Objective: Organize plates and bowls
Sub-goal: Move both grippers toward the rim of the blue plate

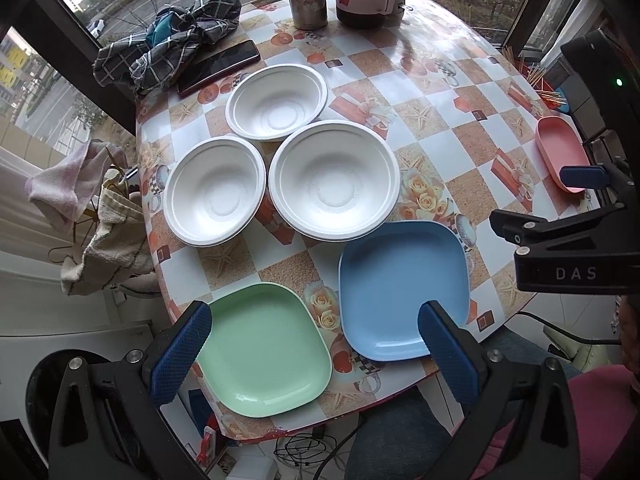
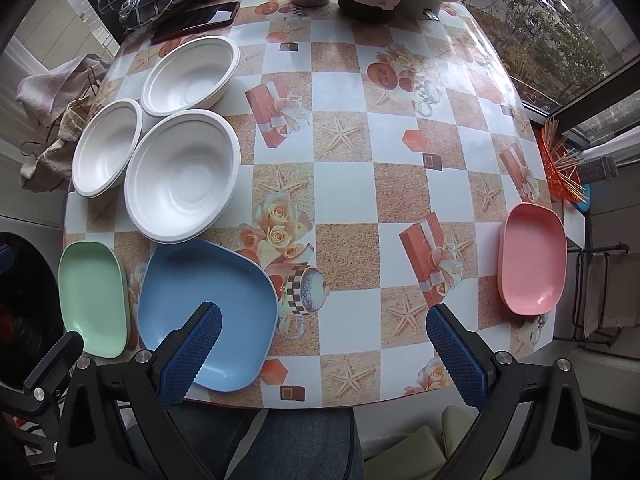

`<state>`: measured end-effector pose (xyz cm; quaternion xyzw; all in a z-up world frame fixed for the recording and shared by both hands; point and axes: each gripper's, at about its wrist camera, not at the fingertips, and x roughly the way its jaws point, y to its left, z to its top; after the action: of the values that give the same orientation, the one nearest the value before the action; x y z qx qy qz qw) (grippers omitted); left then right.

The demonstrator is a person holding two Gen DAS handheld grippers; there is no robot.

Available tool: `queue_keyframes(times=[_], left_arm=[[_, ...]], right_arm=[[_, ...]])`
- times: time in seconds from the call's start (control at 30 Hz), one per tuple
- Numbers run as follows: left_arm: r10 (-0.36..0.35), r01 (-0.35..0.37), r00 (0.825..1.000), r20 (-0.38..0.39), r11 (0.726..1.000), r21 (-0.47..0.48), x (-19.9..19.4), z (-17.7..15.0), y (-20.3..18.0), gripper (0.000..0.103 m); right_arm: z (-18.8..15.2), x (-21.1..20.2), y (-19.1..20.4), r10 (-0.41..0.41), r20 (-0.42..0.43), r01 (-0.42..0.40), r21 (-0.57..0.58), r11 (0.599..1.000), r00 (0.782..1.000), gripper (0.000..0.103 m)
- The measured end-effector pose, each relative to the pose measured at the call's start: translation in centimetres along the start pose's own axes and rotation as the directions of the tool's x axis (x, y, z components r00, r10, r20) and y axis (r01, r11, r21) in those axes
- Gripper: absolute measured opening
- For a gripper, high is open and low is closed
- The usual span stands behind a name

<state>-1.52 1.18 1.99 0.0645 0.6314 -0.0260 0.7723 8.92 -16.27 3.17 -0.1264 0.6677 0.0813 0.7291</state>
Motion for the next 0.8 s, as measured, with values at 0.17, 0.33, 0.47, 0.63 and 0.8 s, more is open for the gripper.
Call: queue_keyframes(times=[0.17,0.33,0.47,0.63,0.8], left_arm=[[0.005,-0.005,1.000,-0.009,1.000,-0.002,0.2,-0.2,0.1,0.103],[0.012,-0.012,1.000,-0.004,1.000,-0.004,0.2,-0.3,0.3,0.103],[0.008,-0.008,1.000,-0.002,1.000,-0.008,0.2,-0.3,0.5,0.103],[0.011,-0.011,1.000,-0.001,1.000,-0.007,0.3,-0.3,0.5,0.103],[0.010,-0.010,1.000,-0.002,1.000,-0.006,0.3,-0.4,0.6,0.103]], right_arm=[[0.0,0.2,0.4,0.001,-0.008,-0.001,-0.009,1.000,1.000,0.103],[0.1,0.4,0.8,-0.001,-0.012,0.001,-0.018,1.000,1.000,0.103],[0.2,0.4,1.1,-0.004,-0.015,0.004,-0.029,1.000,1.000,0.103],[0.3,0.5,1.2,-0.006,-0.017,0.005,-0.032,0.999,1.000,0.103],[0.3,0.7,1.3,-0.004,-0.021,0.004,-0.032,0.999,1.000,0.103]])
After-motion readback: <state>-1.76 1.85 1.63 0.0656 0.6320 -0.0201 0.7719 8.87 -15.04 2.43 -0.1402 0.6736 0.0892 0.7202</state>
